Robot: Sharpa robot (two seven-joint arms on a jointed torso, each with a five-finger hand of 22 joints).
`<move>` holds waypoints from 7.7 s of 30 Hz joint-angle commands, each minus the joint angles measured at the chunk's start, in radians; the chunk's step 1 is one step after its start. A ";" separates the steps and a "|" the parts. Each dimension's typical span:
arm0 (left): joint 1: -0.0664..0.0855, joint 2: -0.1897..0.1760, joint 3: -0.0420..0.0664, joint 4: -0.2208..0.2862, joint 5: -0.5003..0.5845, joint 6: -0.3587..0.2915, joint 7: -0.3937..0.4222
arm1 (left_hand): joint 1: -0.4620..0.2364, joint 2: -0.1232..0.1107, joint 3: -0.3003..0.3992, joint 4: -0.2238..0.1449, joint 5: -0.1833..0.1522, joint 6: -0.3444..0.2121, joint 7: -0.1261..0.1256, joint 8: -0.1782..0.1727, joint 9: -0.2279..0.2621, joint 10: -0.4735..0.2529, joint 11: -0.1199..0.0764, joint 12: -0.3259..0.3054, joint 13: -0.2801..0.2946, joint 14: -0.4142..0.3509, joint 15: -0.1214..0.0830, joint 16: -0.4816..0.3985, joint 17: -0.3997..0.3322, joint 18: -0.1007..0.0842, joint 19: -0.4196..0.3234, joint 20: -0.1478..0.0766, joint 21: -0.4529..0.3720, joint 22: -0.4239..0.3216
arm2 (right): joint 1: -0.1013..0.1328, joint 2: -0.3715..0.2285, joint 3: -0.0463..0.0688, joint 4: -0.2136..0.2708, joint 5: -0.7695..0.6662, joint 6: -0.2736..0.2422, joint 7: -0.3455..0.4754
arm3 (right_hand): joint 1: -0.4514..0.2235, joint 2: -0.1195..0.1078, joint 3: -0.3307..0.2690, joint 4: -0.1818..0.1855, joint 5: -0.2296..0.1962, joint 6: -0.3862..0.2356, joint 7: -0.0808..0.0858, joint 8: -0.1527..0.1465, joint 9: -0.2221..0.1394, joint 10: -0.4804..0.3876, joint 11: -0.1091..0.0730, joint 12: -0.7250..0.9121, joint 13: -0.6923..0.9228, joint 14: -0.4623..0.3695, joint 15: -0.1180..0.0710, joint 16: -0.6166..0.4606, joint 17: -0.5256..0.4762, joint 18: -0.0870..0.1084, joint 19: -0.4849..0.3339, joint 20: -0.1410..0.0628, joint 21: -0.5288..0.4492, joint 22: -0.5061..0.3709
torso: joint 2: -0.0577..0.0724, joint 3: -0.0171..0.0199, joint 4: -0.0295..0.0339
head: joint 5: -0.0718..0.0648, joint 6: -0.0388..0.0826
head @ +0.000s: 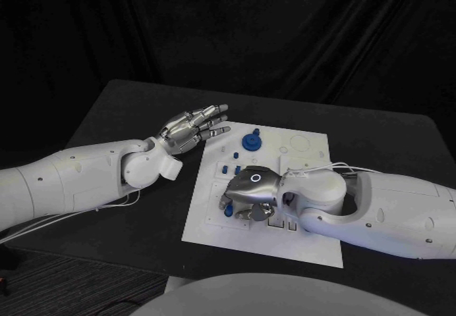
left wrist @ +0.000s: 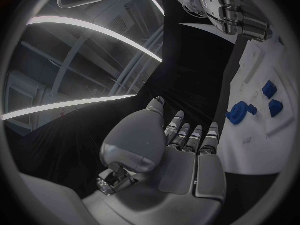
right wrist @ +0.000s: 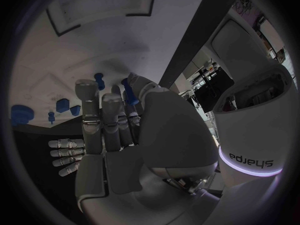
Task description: Assemble the parts on the task board
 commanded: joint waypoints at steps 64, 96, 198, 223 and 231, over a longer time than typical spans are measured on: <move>-0.040 -0.039 0.001 0.019 -0.373 -0.309 0.374 | -0.017 -0.050 -0.097 0.132 -0.096 -0.167 -0.198 -0.094 -0.021 -0.005 -0.116 -0.139 -0.015 -0.032 -0.126 -0.069 -0.018 -0.016 -0.064 -0.088 -0.029 -0.138 | 0.149 -0.452 -0.001 0.120 0.670 0.300 -0.554 | -0.506 0.218 -0.437 0.165 -0.006 0.224 -0.079 0.350 0.351 0.572 -0.166 1.459 1.500 0.178 -0.141 0.356 0.491 -0.089 0.184 -0.127 0.692 0.206 | -0.008 -0.0027 -0.0012 | -0.178 0.000; -0.043 -0.045 0.001 0.026 -0.375 -0.249 0.339 | 0.040 -0.036 -0.069 0.121 -0.035 -0.172 -0.187 -0.094 -0.022 -0.003 -0.070 -0.143 -0.015 -0.032 -0.082 -0.069 -0.018 0.013 -0.064 -0.070 -0.029 -0.138 | 0.069 -0.454 -0.001 0.177 0.530 0.240 -0.594 | -0.451 0.168 -0.458 0.146 -0.088 0.205 -0.040 0.152 0.234 0.572 -0.134 1.459 1.500 0.167 -0.109 0.312 0.399 -0.080 0.165 -0.094 0.664 0.194 | -0.008 -0.0036 -0.0017 | -0.170 0.000; -0.047 -0.032 0.001 0.014 -0.375 -0.146 0.259 | 0.058 -0.012 -0.047 0.110 -0.011 -0.166 -0.145 -0.092 -0.020 -0.001 -0.033 -0.141 -0.014 -0.032 -0.018 -0.069 -0.018 0.012 -0.058 -0.016 -0.023 -0.124 | 0.028 -0.308 -0.001 0.122 0.917 0.068 -0.540 | -0.519 0.136 -0.173 0.025 0.201 0.073 -0.023 0.188 0.316 0.572 -0.125 1.459 1.500 0.143 -0.096 0.247 0.237 -0.054 0.125 -0.085 0.526 0.157 | -0.007 -0.0031 -0.0022 | -0.147 0.000; -0.048 -0.031 0.001 0.009 -0.375 -0.139 0.247 | 0.063 -0.009 -0.041 0.103 -0.004 -0.156 -0.132 -0.091 -0.019 -0.001 -0.033 -0.142 -0.014 -0.032 -0.012 -0.069 -0.018 0.010 -0.058 -0.012 -0.023 -0.124 | 0.028 -0.312 -0.001 0.128 0.916 0.042 -0.533 | -0.637 0.178 -0.375 0.177 -0.089 0.095 -0.035 0.244 0.316 0.572 -0.135 1.459 1.500 0.145 -0.103 0.258 0.245 -0.054 0.128 -0.091 0.520 0.158 | -0.008 -0.0030 -0.0021 | -0.141 0.000; -0.049 -0.031 0.001 0.008 -0.375 -0.136 0.242 | 0.066 -0.007 -0.038 0.099 -0.001 -0.153 -0.123 -0.090 -0.018 -0.001 -0.036 -0.142 -0.014 -0.032 -0.010 -0.069 -0.018 0.009 -0.058 -0.011 -0.023 -0.124 | 0.028 -0.321 -0.001 0.133 0.916 0.009 -0.515 | -0.668 0.243 -0.473 0.175 0.004 0.111 -0.052 0.315 0.369 0.572 -0.149 1.459 1.500 0.146 -0.115 0.264 0.251 -0.055 0.131 -0.101 0.526 0.160 | -0.008 -0.0030 -0.0018 | -0.139 0.000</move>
